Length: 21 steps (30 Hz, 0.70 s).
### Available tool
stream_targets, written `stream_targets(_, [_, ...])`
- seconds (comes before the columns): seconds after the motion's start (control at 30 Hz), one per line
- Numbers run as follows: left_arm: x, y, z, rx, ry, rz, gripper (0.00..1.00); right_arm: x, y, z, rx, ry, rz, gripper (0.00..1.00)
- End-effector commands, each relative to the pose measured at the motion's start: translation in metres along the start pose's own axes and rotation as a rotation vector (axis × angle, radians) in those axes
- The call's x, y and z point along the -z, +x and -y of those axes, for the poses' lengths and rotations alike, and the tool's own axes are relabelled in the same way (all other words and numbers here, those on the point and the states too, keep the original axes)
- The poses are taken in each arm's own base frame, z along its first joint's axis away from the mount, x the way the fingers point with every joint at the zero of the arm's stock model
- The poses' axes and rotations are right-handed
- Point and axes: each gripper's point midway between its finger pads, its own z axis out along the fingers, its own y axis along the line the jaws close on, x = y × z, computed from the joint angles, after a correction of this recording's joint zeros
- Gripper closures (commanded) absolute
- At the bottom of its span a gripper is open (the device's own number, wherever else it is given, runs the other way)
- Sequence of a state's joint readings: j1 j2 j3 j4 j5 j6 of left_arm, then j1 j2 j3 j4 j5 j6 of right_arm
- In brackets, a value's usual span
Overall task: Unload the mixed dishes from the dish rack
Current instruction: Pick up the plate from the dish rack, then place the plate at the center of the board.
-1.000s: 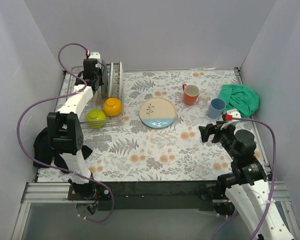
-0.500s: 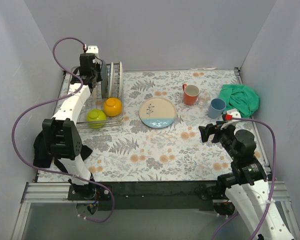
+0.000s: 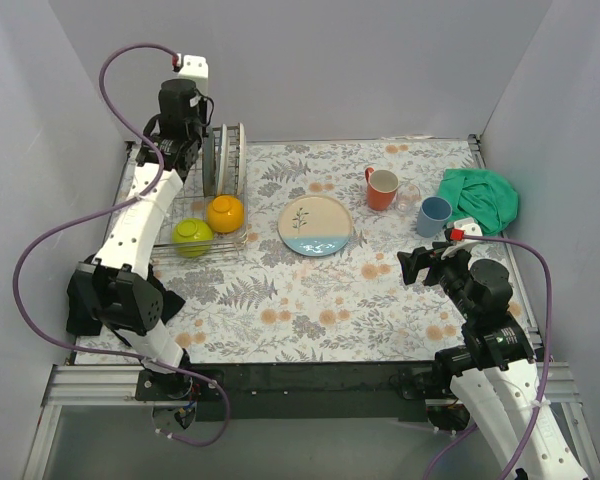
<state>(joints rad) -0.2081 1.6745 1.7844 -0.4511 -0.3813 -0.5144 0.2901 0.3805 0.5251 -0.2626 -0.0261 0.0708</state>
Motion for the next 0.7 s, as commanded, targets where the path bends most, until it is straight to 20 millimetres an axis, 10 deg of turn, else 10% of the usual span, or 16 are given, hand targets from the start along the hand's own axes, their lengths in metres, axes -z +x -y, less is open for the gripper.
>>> stream_targets(0.0, [0.075, -0.106, -0.014, -0.004, -0.038, 0.276, 1.0, -0.001, -0.01, 0.0, 0.013, -0.001, 0.047, 0.08])
stream_targets(0.33, [0.139, -0.122, 0.136, -0.232, 0.224, 0.379, 1.0, 0.004, -0.016, 0.001, 0.012, 0.01, 0.079, 0.08])
stream_targets(0.67, [0.176, -0.054, 0.269, -0.45, 0.429, 0.356, 1.0, 0.014, -0.024, 0.019, -0.01, 0.117, 0.138, 0.07])
